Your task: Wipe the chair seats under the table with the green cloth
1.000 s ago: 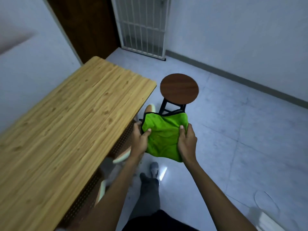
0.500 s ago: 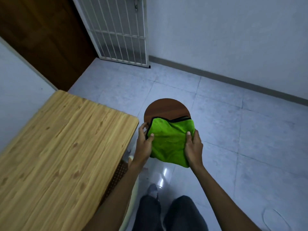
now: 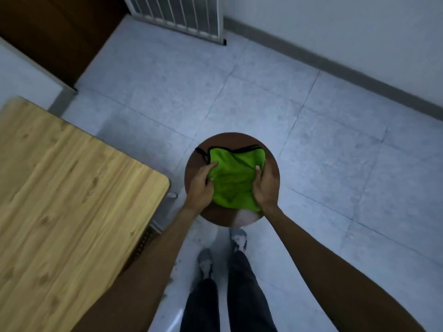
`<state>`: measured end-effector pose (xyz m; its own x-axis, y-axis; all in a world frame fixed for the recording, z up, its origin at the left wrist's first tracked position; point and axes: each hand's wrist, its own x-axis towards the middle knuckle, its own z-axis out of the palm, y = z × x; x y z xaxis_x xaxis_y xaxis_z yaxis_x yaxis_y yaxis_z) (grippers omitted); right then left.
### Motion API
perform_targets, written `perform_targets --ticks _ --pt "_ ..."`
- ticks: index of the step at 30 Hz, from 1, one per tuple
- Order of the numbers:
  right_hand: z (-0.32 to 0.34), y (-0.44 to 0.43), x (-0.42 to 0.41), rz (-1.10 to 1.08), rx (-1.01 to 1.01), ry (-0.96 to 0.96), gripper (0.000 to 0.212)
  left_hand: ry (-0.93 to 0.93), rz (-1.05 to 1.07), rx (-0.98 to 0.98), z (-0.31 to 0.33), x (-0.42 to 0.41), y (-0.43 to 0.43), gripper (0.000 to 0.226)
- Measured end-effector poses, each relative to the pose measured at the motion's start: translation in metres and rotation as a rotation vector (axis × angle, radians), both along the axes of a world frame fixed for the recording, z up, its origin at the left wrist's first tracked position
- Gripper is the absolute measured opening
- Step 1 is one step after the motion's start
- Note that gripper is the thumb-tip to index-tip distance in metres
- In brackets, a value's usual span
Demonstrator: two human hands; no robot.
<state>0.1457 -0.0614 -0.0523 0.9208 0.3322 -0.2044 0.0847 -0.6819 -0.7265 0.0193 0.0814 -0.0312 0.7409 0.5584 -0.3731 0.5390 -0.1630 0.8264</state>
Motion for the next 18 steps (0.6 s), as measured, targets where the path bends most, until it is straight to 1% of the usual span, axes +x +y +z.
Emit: perform_targets --ticks 2,4,8,11,14,15,16,18 --pt "-0.015 0.003 0.002 -0.016 -0.127 -0.056 0.037 0.067 -0.025 0.038 -0.013 0.001 -0.003 0.051" --pt "-0.021 0.006 0.001 0.006 -0.236 -0.116 0.038 0.110 -0.051 0.089 -0.019 -0.001 -0.006 0.052" --pt "-0.013 0.002 -0.002 0.050 -0.404 -0.088 0.052 0.227 -0.117 0.195 -0.018 -0.009 -0.016 0.055" --pt "0.003 -0.001 -0.006 0.088 -0.476 -0.069 0.060 0.301 -0.184 0.193 -0.006 -0.017 -0.011 0.056" --pt "0.028 0.005 -0.007 0.110 -0.592 -0.123 0.071 0.311 -0.149 0.137 0.019 -0.035 0.005 0.065" --pt "0.043 0.008 -0.008 0.133 -0.610 -0.150 0.073 0.293 -0.132 0.147 0.032 -0.041 0.008 0.066" --pt "0.055 0.014 -0.014 0.168 -0.604 -0.185 0.073 0.275 -0.097 0.158 0.045 -0.050 0.013 0.066" --pt "0.085 0.035 -0.027 0.260 -0.552 -0.187 0.072 0.243 -0.013 0.181 0.066 -0.070 0.029 0.065"
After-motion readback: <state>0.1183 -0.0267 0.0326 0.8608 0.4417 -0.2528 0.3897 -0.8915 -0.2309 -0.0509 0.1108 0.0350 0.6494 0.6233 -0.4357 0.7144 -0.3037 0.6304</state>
